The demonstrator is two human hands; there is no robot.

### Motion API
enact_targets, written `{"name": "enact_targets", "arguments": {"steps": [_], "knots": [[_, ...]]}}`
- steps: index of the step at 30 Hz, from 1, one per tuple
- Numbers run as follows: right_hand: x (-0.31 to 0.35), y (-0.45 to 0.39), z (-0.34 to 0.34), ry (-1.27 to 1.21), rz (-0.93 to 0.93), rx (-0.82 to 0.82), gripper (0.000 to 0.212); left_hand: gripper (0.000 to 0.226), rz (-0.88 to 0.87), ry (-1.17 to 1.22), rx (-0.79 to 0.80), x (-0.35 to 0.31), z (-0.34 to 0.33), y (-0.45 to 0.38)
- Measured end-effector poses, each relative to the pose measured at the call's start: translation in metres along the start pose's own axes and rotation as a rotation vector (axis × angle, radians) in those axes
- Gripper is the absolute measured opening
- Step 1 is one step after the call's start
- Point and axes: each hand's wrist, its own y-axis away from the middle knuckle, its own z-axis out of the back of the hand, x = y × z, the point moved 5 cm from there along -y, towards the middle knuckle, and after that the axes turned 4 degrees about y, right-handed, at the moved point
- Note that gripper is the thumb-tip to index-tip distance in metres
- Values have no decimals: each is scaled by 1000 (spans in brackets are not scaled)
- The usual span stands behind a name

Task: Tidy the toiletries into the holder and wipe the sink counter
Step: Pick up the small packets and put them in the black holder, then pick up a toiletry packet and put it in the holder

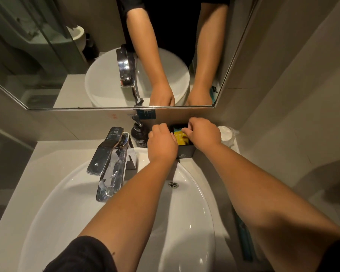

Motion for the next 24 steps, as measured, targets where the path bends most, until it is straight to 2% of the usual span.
{"name": "enact_targets", "arguments": {"steps": [3, 5, 8, 11, 15, 19, 24], "knots": [[-4, 19, 17, -22, 60, -21, 25, 24, -130, -62, -23, -7, 12, 17], [-16, 42, 31, -61, 29, -71, 25, 22, -274, -125, -3, -12, 17, 37], [-50, 104, 39, -135, -156, -197, 26, 37, -461, -231, 205, -1, 4, 74], [-87, 178, 21, -180, -376, -252, 21, 61, -529, -391, 420, 32, -11, 92], [-113, 242, -29, 135, -387, 6, 17, 73, -628, -457, 430, 50, -15, 92], [-121, 257, -49, 206, -421, 109, 42, 72, -642, -484, 403, 53, -19, 92], [-122, 246, -56, 281, -431, 210, 29, 69, -657, -471, 402, 54, -19, 93]]}}
